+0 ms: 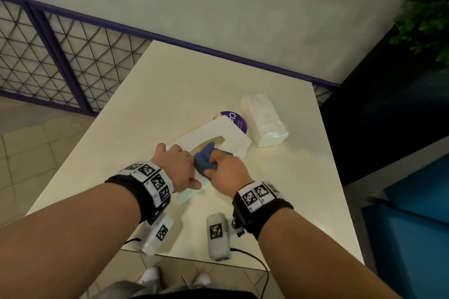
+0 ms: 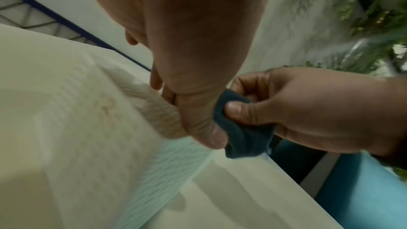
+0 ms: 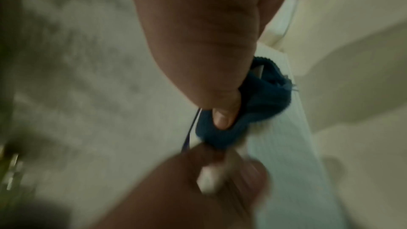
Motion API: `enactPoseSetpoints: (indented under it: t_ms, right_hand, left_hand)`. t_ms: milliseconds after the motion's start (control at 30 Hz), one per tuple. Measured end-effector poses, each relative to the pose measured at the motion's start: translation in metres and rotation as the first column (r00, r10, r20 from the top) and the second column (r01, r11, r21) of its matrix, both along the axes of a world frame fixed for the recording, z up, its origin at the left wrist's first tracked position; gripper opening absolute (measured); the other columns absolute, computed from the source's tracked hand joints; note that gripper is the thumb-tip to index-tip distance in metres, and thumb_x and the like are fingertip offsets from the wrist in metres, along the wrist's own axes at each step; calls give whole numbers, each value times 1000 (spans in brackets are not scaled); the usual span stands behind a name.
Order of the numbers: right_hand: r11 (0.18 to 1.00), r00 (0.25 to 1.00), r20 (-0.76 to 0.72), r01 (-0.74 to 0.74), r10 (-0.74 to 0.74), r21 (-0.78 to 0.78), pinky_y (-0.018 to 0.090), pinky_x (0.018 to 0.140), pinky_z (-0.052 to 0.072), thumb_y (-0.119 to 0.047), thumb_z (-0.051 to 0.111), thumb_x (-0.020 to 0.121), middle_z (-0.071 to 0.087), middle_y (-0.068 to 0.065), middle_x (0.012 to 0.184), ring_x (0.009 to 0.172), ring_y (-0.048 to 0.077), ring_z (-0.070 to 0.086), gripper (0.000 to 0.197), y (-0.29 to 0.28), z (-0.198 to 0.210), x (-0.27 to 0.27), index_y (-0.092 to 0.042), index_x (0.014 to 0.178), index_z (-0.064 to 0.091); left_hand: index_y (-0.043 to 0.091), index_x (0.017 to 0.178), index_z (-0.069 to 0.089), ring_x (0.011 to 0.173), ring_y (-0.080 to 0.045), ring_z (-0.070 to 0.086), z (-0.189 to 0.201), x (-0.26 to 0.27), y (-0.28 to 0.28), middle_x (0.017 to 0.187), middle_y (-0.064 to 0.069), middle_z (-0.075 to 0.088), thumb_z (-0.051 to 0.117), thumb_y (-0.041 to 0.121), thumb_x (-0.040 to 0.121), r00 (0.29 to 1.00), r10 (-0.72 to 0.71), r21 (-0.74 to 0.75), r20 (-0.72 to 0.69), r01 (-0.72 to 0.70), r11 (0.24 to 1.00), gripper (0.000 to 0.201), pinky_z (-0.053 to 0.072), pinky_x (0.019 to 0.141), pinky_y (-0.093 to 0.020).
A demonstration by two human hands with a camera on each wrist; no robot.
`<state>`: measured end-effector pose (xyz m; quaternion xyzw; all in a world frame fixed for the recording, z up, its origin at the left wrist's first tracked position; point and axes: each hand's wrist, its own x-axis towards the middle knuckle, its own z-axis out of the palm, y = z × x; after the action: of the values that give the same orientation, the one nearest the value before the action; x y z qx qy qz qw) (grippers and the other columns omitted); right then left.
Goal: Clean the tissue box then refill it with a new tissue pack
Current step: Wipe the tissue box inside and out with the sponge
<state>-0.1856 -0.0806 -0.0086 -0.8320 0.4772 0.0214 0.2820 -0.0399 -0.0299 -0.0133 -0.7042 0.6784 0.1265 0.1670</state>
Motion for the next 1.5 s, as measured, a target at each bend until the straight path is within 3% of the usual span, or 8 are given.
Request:
enactPoseSetpoints:
  t_ms: [100, 233, 433, 667, 767, 833, 1133, 1500]
  right_hand:
    - [958, 917, 279, 274, -285, 81, 29, 74, 44, -22, 55, 92, 62, 12, 95, 89, 28, 59, 13, -22, 11, -23, -12, 99, 53]
    - [721, 517, 503, 468, -693, 512, 43, 78, 58, -33, 45, 99, 63, 8, 116, 98, 27, 65, 16, -25, 13, -69, -22, 110, 50]
    - [598, 258, 546, 462, -797, 655, 43, 77, 58, -34, 38, 102, 58, 6, 120, 100, 24, 62, 22, -14, 20, -113, -19, 116, 46]
    - [894, 599, 692, 421, -404, 157, 27, 69, 50, -24, 43, 100, 59, -6, 86, 78, 13, 59, 5, -8, 70, -86, -29, 101, 46]
    - [997, 816, 574, 68, -70, 25, 19, 94, 42, -26, 49, 98, 56, -11, 123, 108, 0, 53, 39, 14, 78, -55, -30, 135, 40]
    - [989, 924, 355, -134, 145, -57, 33, 118, 12, -37, 48, 97, 22, -7, 158, 144, 8, 12, 60, 27, 68, -36, -35, 150, 19]
    - [974, 984, 178, 62, -24, -216, 58, 117, 5, -52, 33, 98, -8, 0, 162, 149, 22, -5, 59, -76, 76, -20, -42, 150, 6]
    - [949, 953, 231, -129, 199, -287, 57, 115, -5, -59, 24, 94, -4, -9, 162, 148, 14, -4, 53, 12, 49, -11, -52, 145, 14]
  left_hand:
    - [19, 137, 42, 123, -22, 41, 3, -15, -2, 131, 3, 50, 49, 62, 87, 994, -107, -46, 38, 109, 993, 67, 28, 97, -45]
    - [17, 154, 1, 128, -25, 43, -4, -30, -6, 153, -4, 32, 34, 45, 100, 993, -77, 35, -89, 81, 996, 69, 26, 102, -42]
    - [29, 154, 2, 131, -31, 44, 4, -23, -23, 151, -10, 37, 35, 39, 101, 843, 209, 125, -495, -169, 978, 63, 34, 107, -39]
    - [37, 149, 28, 140, -21, 36, 36, 1, -32, 152, 6, 38, 35, 45, 99, 322, 351, 143, -879, -525, 839, 51, 24, 116, -35]
    - [29, 144, 40, 140, -27, 36, 47, -7, -30, 152, -4, 39, 41, 29, 101, 9, 302, 241, -953, -582, 776, 42, 30, 114, -40]
    - [16, 142, 42, 132, -31, 46, 55, -12, -25, 144, -11, 47, 40, 18, 102, -189, 272, 331, -944, -570, 752, 40, 42, 102, -32]
    - [27, 143, 43, 116, -23, 62, 37, -9, -5, 128, -7, 64, 43, 19, 103, -192, 278, 335, -941, -420, 843, 41, 43, 105, -43]
    - [17, 137, 49, 98, -26, 67, 35, 18, -4, 113, -11, 70, 38, -3, 97, -335, 182, 334, -924, -483, 809, 46, 55, 85, -35]
